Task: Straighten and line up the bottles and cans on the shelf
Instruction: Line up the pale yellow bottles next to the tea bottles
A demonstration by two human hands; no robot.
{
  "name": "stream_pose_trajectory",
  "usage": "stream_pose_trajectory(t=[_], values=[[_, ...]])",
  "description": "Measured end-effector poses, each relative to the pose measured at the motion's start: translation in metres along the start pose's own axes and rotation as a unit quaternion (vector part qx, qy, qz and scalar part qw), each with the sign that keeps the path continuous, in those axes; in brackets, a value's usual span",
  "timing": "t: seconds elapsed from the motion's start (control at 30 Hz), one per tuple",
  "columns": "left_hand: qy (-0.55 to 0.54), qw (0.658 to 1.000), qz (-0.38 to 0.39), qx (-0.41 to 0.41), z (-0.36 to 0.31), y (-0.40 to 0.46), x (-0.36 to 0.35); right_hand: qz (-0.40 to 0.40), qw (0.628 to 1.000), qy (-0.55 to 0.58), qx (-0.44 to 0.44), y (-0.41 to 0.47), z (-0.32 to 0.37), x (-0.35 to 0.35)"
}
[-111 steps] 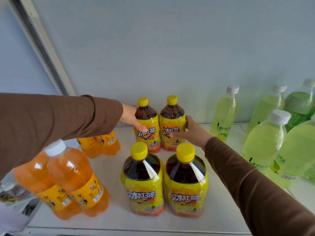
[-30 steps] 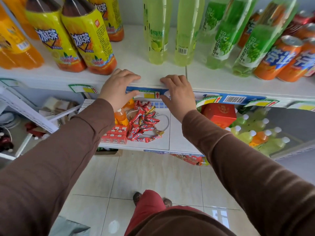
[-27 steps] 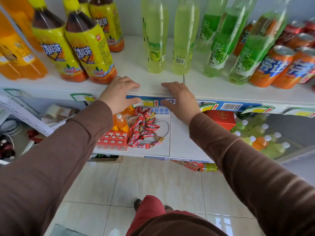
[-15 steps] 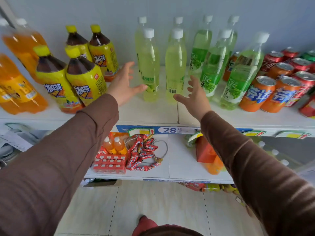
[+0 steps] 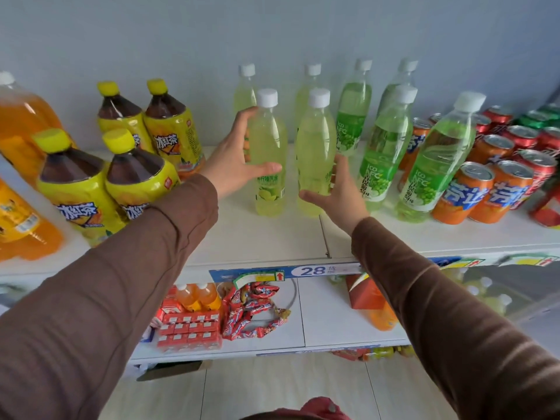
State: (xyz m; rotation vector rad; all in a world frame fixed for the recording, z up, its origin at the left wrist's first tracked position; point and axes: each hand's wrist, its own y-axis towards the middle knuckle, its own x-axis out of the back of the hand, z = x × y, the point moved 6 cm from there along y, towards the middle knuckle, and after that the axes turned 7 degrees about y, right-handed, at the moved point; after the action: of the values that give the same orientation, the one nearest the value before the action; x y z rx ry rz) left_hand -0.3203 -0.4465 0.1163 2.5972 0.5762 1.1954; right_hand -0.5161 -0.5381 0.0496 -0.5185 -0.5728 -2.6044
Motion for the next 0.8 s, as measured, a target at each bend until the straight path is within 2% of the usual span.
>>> stream_pose_trajectory(t=[0.4,0.8], values=[[0.005,1.000,0.003,-0.004,0.005,0.001,-0.001,-0.040,0.999,0.024,0.005,0.004,0.000,-0.010],[-0.036,0.999,0.018,0.009,0.008,0.005,-0.002,-0.001,0.999,0.050,0.008,0.008,-0.002,-0.007]])
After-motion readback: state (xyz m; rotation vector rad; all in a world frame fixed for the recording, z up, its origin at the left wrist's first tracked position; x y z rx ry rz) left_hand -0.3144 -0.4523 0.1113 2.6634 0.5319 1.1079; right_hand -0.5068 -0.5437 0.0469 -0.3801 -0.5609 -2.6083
